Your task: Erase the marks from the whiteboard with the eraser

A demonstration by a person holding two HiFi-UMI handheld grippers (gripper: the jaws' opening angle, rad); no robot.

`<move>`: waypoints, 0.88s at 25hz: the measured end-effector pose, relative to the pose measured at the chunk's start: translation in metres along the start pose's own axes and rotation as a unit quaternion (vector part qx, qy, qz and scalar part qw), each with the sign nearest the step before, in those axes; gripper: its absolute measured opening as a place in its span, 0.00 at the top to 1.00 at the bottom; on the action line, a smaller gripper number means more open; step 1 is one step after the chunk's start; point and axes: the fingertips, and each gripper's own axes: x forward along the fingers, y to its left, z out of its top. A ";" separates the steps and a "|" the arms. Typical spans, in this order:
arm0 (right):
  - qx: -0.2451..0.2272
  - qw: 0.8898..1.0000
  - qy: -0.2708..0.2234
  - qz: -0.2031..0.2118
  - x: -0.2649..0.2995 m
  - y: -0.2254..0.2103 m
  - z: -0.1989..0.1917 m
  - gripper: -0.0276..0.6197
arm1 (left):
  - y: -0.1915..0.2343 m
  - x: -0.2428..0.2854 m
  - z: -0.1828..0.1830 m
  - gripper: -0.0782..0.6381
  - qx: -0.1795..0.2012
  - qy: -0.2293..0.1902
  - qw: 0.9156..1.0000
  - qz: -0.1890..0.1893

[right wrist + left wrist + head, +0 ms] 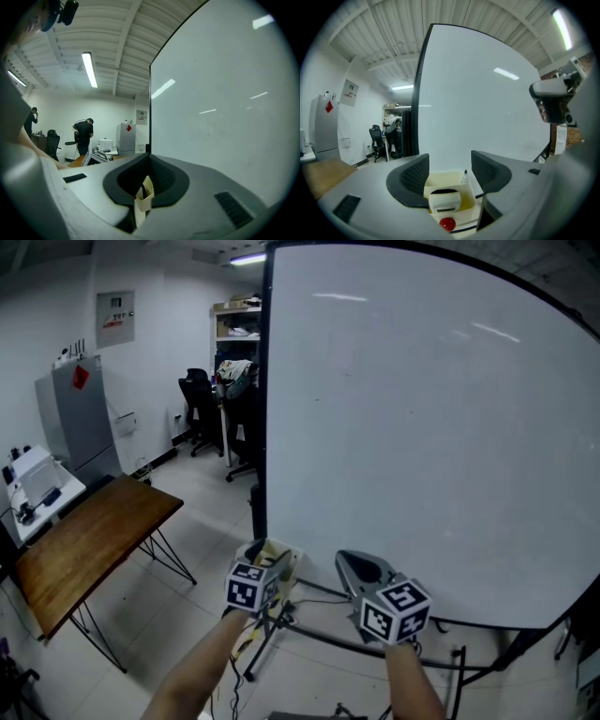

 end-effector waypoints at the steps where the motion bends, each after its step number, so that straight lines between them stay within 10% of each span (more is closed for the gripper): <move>1: -0.002 1.000 -0.004 -0.003 -0.001 -0.002 0.004 0.97 | -0.005 -0.001 0.014 0.51 0.003 -0.011 1.000 -0.009; 10: -0.020 0.998 -0.045 -0.034 -0.022 -0.023 0.044 0.97 | -0.084 -0.037 0.126 0.83 0.051 -0.126 0.986 -0.101; 22: -0.036 0.993 -0.076 -0.089 -0.069 -0.053 0.065 0.97 | -0.176 -0.060 0.176 0.89 0.020 -0.162 0.956 -0.244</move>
